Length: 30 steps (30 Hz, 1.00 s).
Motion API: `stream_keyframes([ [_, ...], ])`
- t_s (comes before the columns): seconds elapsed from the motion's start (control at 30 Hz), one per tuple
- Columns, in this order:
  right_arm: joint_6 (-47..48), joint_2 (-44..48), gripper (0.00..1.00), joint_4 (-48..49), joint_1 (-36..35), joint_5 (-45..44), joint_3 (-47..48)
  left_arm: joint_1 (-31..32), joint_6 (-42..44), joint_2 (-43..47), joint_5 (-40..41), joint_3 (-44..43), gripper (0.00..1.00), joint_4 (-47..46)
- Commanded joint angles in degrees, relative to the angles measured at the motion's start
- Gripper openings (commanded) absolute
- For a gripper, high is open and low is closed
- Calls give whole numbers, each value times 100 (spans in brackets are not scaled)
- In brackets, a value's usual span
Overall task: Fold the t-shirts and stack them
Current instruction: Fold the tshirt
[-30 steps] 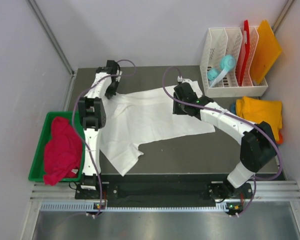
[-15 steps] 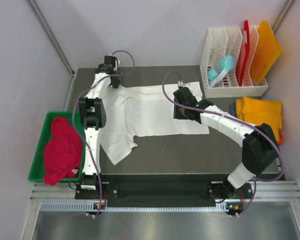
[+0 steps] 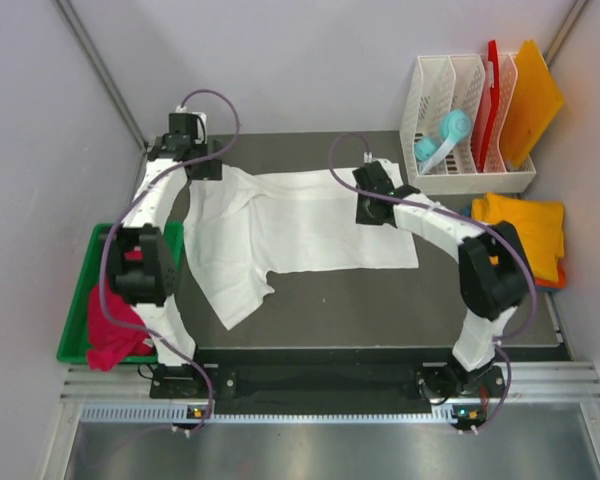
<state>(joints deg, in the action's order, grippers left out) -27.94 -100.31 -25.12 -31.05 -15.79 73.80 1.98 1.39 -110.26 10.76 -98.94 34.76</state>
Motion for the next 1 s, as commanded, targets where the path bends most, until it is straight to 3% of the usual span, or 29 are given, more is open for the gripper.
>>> stream_keyframes([
  [0.0,131,-1015,21,8,459,287,800,39,-192,1076,-522,1217,99,-268],
  [0.1,44,-1517,17,-273,626,366,1153,48,63,1051,-514,1482,99,82],
  [0.23,-27,-1658,15,-388,749,419,1145,40,116,647,-663,1570,91,777],
  [0.8,-62,-1114,15,-643,1074,164,-190,-31,37,479,-540,2432,86,962],
  [0.97,-27,-982,15,-495,1092,356,-59,-127,2,470,-557,2370,86,962],
])
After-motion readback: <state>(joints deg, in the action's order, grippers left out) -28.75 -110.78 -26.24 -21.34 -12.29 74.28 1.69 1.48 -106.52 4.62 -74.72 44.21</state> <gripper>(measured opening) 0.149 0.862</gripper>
